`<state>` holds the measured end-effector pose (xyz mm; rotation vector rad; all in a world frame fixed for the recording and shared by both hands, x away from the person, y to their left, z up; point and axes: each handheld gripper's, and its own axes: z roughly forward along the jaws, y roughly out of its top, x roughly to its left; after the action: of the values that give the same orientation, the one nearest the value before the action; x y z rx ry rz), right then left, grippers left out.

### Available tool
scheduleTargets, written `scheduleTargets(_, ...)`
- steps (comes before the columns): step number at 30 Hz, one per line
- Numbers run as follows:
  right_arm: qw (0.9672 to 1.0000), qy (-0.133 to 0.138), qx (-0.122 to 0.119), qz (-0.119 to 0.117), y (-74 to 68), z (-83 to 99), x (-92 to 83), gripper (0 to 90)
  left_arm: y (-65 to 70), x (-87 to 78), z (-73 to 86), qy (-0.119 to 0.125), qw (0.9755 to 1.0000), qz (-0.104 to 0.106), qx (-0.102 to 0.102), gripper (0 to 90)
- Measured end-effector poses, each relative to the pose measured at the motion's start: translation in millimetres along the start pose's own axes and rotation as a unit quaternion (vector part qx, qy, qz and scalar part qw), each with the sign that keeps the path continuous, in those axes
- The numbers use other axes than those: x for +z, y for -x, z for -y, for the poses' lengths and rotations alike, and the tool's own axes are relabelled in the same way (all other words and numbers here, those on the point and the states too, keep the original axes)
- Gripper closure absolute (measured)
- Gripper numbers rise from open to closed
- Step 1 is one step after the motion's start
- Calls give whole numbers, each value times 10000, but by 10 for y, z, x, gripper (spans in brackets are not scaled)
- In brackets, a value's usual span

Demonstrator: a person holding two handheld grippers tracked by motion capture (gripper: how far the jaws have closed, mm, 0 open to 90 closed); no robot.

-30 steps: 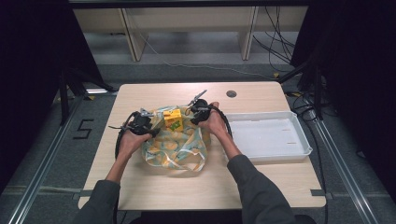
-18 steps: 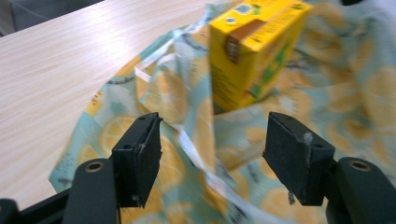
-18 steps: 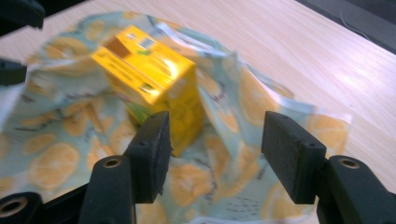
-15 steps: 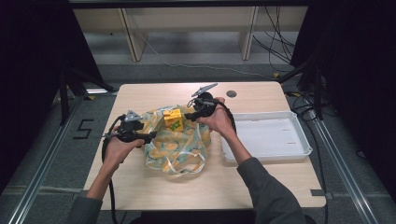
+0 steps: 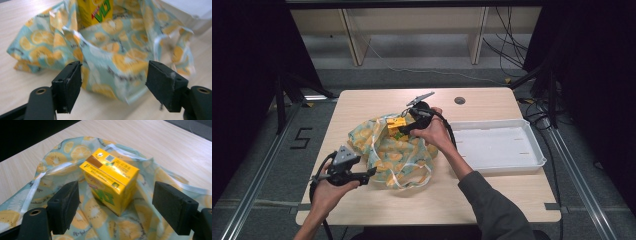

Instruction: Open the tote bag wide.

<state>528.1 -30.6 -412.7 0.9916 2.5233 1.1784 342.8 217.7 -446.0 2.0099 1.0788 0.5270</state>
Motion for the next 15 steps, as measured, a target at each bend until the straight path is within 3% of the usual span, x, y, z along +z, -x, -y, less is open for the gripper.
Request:
scheduleTargets(4,10000,-52,0,20,-38,-19,64,215,147,-45,127,-4,10000,-33,8,259)
scheduleTargets(5,9998,-74,-156,73,-39,-41,99,190,207,-97,172,-109,9998,6,176,249)
scheduleTargets(7,9999,-103,-89,95,-54,-53,101,185,242,-112,189,-88,9999,39,127,248)
scheduleTargets(8,9998,-102,-91,122,-69,-68,123,173,263,-169,216,-124,9996,44,241,244)
scheduleTargets(9,9999,-52,-59,143,-81,-71,144,169,289,-175,241,-40,9999,26,126,240)
scheduleTargets(12,9997,-144,-67,166,-100,-90,171,169,353,-180,360,-15,10000,-2,37,236)
scheduleTargets(14,9996,-197,-16,195,-116,-105,201,169,365,-182,402,-102,9999,12,116,236)
scheduleTargets(15,9994,-233,89,258,-130,-110,213,169,425,-149,496,-108,9999,-43,-15,236)
